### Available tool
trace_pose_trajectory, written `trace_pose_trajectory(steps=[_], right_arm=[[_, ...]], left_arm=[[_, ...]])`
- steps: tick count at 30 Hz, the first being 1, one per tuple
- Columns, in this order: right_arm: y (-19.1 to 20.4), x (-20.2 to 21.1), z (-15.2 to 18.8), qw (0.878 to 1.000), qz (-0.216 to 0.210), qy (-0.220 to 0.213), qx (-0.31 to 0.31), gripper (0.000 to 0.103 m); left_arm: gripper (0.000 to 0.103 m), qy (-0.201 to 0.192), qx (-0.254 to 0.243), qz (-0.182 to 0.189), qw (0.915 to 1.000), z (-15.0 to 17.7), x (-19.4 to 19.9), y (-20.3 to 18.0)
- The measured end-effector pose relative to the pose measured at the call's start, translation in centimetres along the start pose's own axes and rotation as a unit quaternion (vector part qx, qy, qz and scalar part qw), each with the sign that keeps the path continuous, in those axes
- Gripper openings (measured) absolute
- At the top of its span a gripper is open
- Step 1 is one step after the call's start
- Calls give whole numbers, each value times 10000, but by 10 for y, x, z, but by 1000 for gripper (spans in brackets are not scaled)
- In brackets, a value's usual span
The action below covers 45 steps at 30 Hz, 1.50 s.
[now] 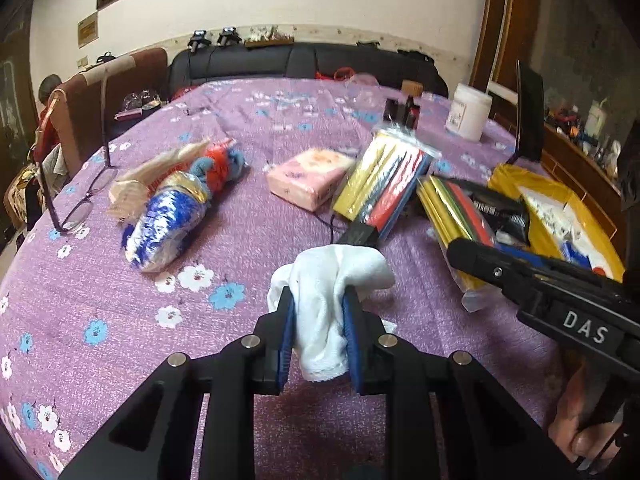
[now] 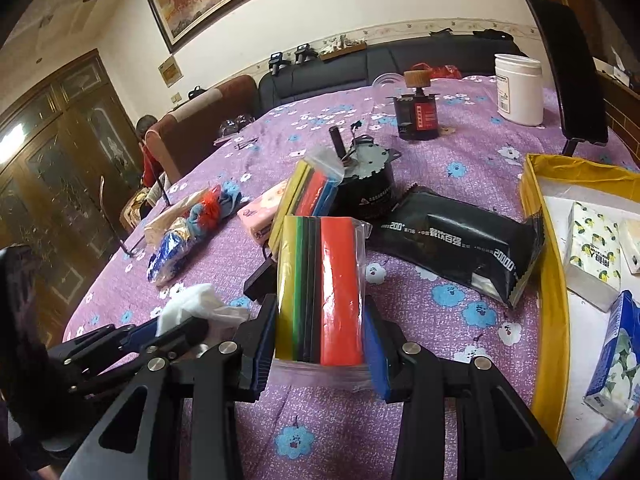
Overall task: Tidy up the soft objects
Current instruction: 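Lift the white sock and striped strip pack off the table with both grippers, then carry the sock and strip pack over the tray and lower them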
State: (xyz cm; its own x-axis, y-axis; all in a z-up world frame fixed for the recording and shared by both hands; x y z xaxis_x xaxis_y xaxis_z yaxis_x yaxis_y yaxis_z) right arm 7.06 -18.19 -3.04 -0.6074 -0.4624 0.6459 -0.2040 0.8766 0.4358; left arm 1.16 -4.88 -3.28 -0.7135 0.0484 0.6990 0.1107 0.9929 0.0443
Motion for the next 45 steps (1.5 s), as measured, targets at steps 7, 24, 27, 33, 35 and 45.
trace_pose_trajectory(steps=[7, 24, 27, 33, 35, 45], right_arm=[[5, 29, 11, 9999, 68, -50, 128, 44], [-25, 97, 7, 9984, -78, -488, -269, 44], [-39, 109, 1, 9972, -25, -630, -400, 44], [-76, 133, -13, 9933, 165, -905, -697, 44], [-89, 142, -17, 9917, 255, -990, -786, 44], [-169, 182, -14, 9811, 984, -1137, -1216, 44]], left_arm=[[22, 16, 179, 132, 9998, 5, 10, 0], [22, -149, -249, 542, 9981, -11, 43, -57], [22, -155, -363, 667, 9970, -15, 47, -73], [22, -210, -730, 989, 9922, -27, 55, -118], [22, -241, -859, 1093, 9900, -31, 57, -133], [23, -115, -1439, 1920, 9707, -30, 48, -230]])
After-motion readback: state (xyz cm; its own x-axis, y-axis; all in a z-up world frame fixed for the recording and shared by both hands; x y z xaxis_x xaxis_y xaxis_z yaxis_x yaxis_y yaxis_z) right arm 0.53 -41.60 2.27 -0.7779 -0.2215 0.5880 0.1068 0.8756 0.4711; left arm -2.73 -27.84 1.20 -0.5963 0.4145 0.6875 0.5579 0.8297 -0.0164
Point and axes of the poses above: each gripper's, at about its wrist camera, not at the fingertips, and x roughly against the way its jaws point, y to its left, z to its underside, the point moved 8 cm from there along -x, roughly the way its jaws point, and after that the axes turned 10 degrees about -x, right-handed, at the moved point
